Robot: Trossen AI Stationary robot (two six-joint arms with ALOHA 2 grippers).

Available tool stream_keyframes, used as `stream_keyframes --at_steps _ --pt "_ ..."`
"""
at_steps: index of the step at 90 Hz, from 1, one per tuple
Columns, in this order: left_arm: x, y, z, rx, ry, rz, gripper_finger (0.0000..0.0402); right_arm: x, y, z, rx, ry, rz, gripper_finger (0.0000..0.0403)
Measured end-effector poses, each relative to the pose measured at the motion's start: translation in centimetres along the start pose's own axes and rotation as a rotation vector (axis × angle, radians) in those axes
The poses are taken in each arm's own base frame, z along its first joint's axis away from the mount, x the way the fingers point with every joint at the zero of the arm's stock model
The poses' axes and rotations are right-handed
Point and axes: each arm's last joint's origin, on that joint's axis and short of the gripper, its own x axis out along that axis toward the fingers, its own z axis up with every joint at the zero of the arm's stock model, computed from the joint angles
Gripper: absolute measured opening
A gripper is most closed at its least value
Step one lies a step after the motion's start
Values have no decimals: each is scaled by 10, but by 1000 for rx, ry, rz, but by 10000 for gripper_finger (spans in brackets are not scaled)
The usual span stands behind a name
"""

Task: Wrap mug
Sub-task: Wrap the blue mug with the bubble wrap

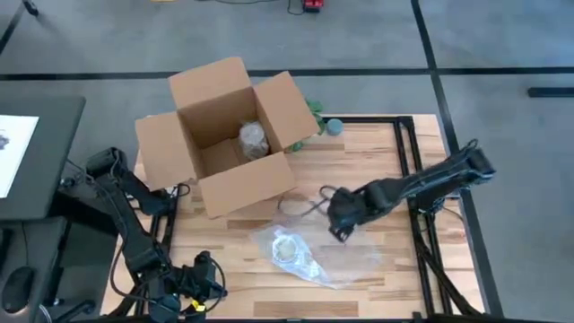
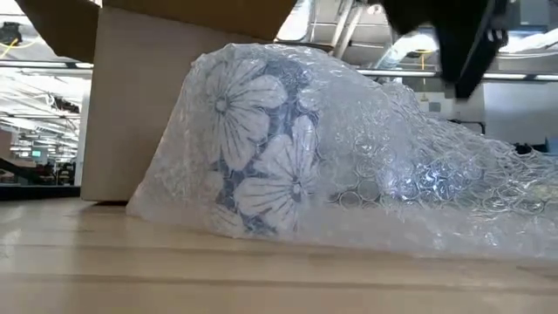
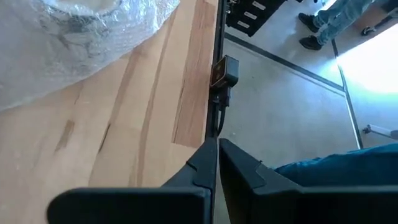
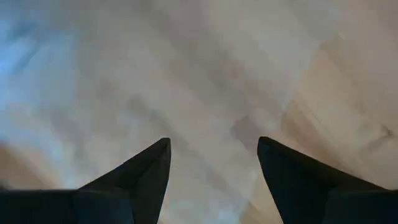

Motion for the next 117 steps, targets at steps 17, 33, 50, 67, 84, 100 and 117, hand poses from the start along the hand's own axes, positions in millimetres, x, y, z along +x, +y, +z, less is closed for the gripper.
stream_keyframes --at_steps 17,33,50,67,84,100,117 --pt "4 3 5 -70 -18 19 0 47 -41 14 176 -66 14 231" --pt "10 8 15 -144 -40 46 0 70 -58 30 200 -141 -75 228" --pt "17 16 27 -216 -68 80 0 98 -61 51 122 -126 -91 226" --pt "23 22 37 -267 -92 103 0 122 -59 55 64 -51 -91 214" --pt "27 26 45 -291 -113 111 0 124 -56 52 -6 -46 -89 143" --pt "30 31 52 -268 -128 126 0 112 -58 52 -4 -66 -64 26" --pt "35 38 59 -226 -129 160 0 76 -54 58 72 -156 16 5"
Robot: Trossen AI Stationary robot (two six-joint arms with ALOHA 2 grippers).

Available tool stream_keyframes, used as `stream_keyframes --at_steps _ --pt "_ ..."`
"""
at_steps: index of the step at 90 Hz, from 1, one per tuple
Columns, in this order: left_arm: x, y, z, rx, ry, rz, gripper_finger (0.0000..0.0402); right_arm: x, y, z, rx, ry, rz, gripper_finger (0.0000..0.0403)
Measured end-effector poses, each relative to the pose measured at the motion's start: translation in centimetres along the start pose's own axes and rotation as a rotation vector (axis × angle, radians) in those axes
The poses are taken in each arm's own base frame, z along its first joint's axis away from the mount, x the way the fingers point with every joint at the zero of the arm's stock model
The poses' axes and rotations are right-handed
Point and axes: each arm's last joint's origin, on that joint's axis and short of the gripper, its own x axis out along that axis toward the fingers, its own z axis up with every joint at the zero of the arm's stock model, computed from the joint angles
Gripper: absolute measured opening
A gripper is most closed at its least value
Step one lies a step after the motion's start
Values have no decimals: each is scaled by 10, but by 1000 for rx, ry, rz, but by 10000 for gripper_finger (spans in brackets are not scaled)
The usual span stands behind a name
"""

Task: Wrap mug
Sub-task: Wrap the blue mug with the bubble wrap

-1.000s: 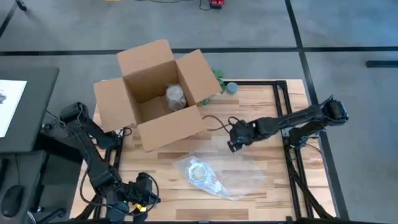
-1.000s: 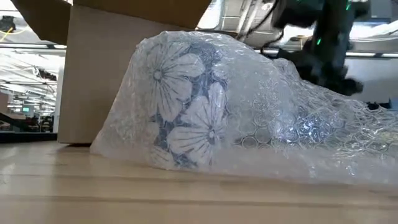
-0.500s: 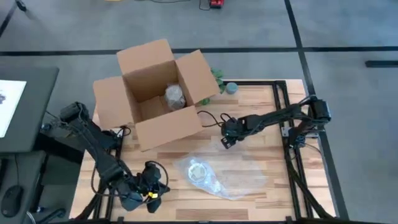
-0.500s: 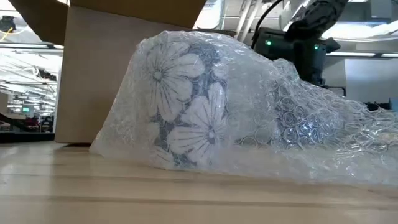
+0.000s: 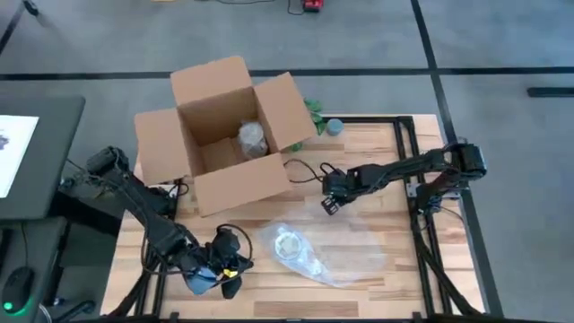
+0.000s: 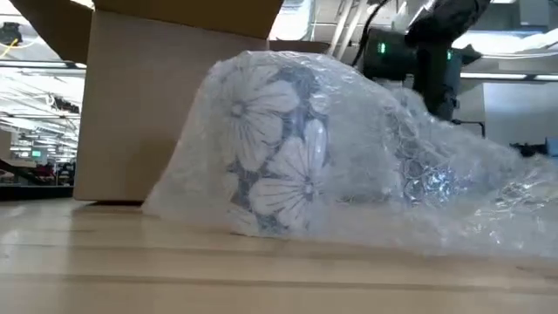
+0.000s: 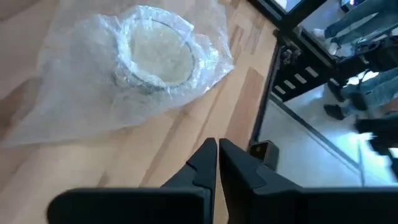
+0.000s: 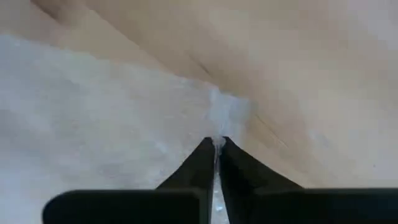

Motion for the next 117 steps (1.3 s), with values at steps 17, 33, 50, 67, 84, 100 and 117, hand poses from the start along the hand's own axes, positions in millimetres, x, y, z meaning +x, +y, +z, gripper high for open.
stream_keyframes --at_steps 17,33,50,67,84,100,117 --pt "15 8 -1 54 14 90 0 -36 16 12 68 -120 116 1" --pt "38 11 -3 141 15 139 0 -56 33 20 95 -166 196 0" --pt "65 20 -4 192 25 214 0 -77 54 23 156 -203 312 0" --pt "79 20 1 256 8 204 0 -87 66 21 165 -230 394 0" --pt "75 7 12 268 -7 39 0 -63 61 18 45 -175 238 0" --pt "52 -5 19 226 -29 -73 0 -28 57 23 -58 -96 131 0" --pt "54 12 14 225 47 64 0 -18 57 33 -129 -118 129 0"
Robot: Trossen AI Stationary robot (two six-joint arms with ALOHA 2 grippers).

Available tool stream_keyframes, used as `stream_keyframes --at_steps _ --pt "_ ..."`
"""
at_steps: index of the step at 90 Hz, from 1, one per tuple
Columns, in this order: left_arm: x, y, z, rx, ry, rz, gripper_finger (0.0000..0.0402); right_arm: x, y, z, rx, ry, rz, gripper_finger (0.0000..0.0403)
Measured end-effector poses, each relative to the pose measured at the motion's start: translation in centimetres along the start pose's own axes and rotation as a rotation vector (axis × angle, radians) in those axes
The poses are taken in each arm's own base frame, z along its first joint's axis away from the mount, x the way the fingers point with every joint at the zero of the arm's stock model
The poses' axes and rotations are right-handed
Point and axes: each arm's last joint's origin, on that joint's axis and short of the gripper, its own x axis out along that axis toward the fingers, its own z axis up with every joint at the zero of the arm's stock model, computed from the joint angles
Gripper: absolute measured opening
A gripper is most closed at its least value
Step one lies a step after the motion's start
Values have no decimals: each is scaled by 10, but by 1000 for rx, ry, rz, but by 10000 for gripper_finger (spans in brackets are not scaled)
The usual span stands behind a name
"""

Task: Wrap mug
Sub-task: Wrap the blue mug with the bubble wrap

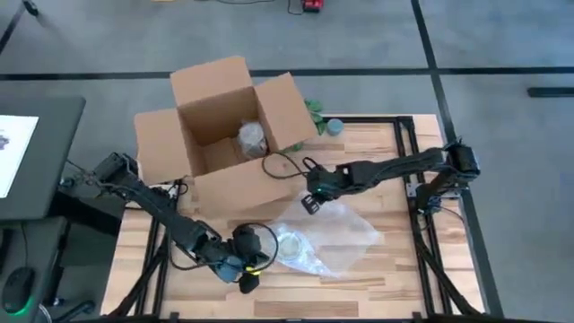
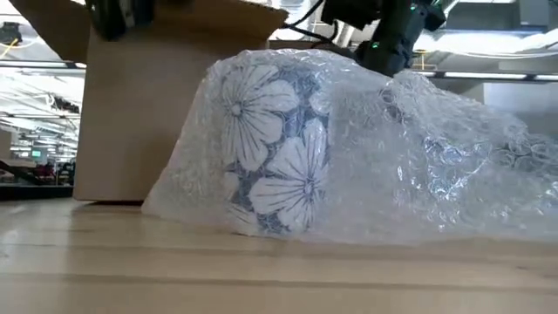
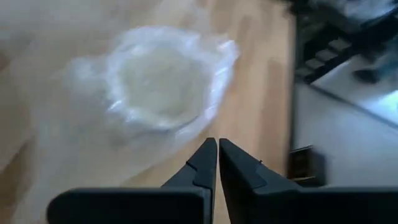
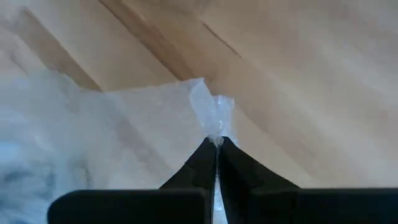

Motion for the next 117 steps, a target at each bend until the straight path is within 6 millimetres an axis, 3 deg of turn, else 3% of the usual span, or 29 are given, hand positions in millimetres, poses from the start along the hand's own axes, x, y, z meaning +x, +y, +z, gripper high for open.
stream_keyframes --at_steps 27,42,63,75,85,101,117 --pt "36 0 4 1 -38 -8 0 12 -8 8 -406 -8 -46 0" --pt "45 -6 10 -41 -84 -83 0 -20 -1 21 -429 -53 -17 21" --pt "29 -6 23 -50 -103 -149 0 -69 -8 19 -236 17 15 143" --pt "17 1 24 -66 -63 -116 0 -70 -25 -6 -62 221 -82 217" --pt "17 8 19 -84 -5 -55 0 -62 -30 -33 23 375 -134 254" --pt "21 13 16 -100 65 -34 0 -46 -25 -78 130 575 -93 265" --pt "21 14 17 -80 62 -35 0 -43 -18 -130 191 718 -147 265"
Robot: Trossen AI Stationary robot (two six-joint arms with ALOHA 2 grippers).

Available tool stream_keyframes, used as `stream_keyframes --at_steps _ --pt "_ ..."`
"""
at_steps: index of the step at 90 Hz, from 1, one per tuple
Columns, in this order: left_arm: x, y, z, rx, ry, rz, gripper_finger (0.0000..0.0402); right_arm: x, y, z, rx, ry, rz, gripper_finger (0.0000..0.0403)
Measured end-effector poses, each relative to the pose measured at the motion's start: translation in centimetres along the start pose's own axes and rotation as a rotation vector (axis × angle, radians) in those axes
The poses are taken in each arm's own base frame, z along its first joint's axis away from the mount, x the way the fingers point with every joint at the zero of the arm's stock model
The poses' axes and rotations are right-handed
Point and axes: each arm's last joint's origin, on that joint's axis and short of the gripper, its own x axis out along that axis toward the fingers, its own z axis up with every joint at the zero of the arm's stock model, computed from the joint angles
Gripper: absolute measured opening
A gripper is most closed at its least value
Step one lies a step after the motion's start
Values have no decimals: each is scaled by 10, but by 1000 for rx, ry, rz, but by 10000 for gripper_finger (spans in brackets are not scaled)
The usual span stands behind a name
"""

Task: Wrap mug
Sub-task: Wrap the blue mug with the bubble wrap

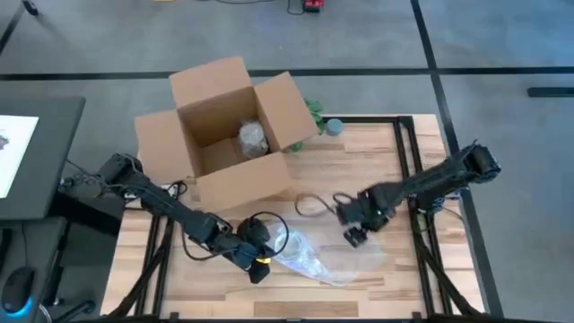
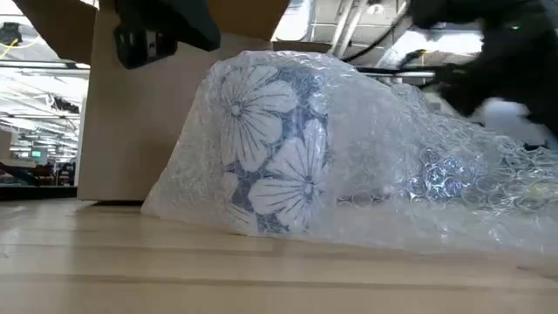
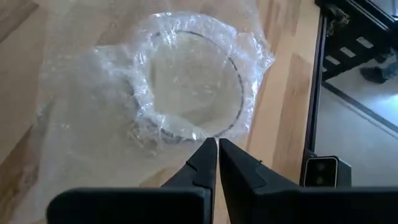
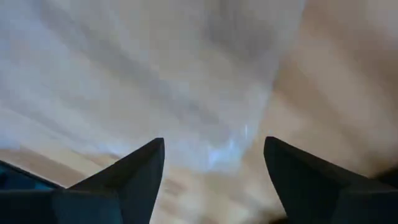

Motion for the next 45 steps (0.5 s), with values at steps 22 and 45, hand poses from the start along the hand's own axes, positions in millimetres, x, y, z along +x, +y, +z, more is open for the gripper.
stream_keyframes --at_steps 22,45 --pt "5 2 -1 41 6 17 0 53 -16 -29 119 40 -27 254" --pt "6 3 0 129 -6 21 0 66 -17 -28 140 -48 59 101"
